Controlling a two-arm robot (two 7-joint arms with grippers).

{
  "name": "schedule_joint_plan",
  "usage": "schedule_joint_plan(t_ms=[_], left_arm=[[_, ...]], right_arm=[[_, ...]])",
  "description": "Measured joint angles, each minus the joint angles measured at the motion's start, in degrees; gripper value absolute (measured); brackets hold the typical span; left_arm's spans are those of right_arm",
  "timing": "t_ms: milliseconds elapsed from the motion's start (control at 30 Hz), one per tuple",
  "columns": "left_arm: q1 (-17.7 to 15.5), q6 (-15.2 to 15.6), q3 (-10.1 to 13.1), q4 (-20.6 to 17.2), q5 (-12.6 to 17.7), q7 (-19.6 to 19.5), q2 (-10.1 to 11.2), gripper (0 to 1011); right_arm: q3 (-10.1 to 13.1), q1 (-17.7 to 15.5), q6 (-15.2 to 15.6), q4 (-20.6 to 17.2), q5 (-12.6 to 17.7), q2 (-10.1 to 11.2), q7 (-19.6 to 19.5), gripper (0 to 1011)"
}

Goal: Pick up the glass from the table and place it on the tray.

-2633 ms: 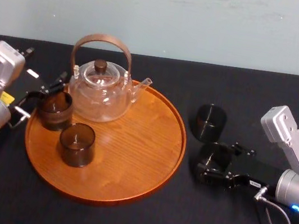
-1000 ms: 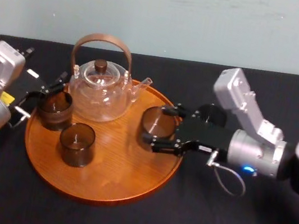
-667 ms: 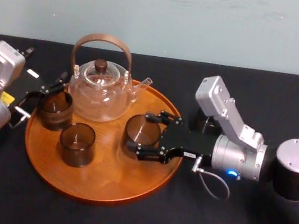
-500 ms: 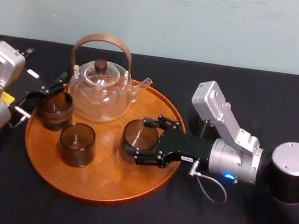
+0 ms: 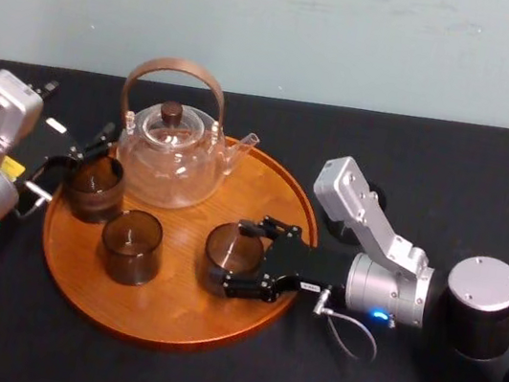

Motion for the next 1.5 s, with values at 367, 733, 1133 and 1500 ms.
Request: schedule_joint_plan(t_ms=[367, 733, 1133, 1500], left_arm=[[0.0, 0.0, 0.0, 0.0, 0.0, 0.0, 0.0, 1001], [0.0, 0.0, 0.0, 0.0, 0.0, 0.0, 0.0, 1001], [0.0, 0.0, 0.0, 0.0, 0.0, 0.0, 0.0, 1001], [0.0, 0.0, 0.0, 0.0, 0.0, 0.0, 0.0, 1001]], right_arm=[[-0.26, -0.24, 0.25, 0.5, -0.81, -0.34, -0.81, 904], [-0.28, -0.29, 0.35, 0.45, -0.94, -0.31, -0.89, 904], [-0.26, -0.29, 0.51, 0.53, -0.98, -0.31, -0.82, 1002], [-0.17, -0.3, 0.47, 0.51, -0.84, -0.29, -0.71, 1003]])
